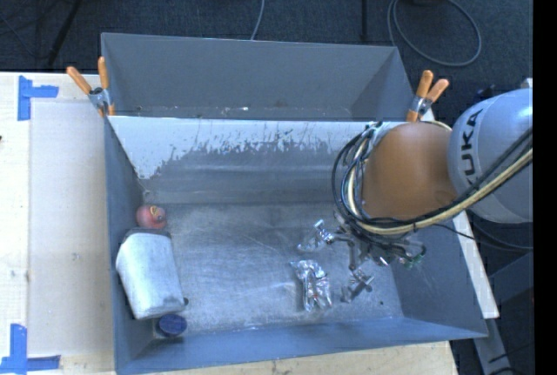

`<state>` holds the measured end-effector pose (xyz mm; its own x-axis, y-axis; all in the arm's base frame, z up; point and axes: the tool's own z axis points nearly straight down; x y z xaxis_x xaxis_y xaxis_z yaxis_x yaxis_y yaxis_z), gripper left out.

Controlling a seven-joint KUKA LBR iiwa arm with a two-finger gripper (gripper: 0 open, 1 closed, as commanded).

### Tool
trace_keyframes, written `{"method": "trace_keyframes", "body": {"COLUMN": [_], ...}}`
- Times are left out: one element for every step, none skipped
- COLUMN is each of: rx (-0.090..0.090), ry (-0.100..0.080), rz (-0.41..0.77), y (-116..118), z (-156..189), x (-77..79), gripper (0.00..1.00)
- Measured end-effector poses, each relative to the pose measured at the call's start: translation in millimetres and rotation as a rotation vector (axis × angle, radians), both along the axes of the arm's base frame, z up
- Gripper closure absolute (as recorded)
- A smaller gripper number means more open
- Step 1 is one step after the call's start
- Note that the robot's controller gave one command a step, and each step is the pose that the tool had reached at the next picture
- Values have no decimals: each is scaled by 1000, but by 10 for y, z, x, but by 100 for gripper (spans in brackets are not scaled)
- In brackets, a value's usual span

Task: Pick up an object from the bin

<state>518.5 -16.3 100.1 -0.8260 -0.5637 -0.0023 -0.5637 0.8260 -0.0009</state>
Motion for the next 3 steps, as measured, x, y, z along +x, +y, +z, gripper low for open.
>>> {"method": "trace_keyframes", "body": {"rx": [1,3,1], "ry": [2,-3,-1], "rz": [265,777,777], "y": [368,88,104], "z": [126,-269,-257], "x": [-74,-10,-2], "gripper": [0,0,0]}}
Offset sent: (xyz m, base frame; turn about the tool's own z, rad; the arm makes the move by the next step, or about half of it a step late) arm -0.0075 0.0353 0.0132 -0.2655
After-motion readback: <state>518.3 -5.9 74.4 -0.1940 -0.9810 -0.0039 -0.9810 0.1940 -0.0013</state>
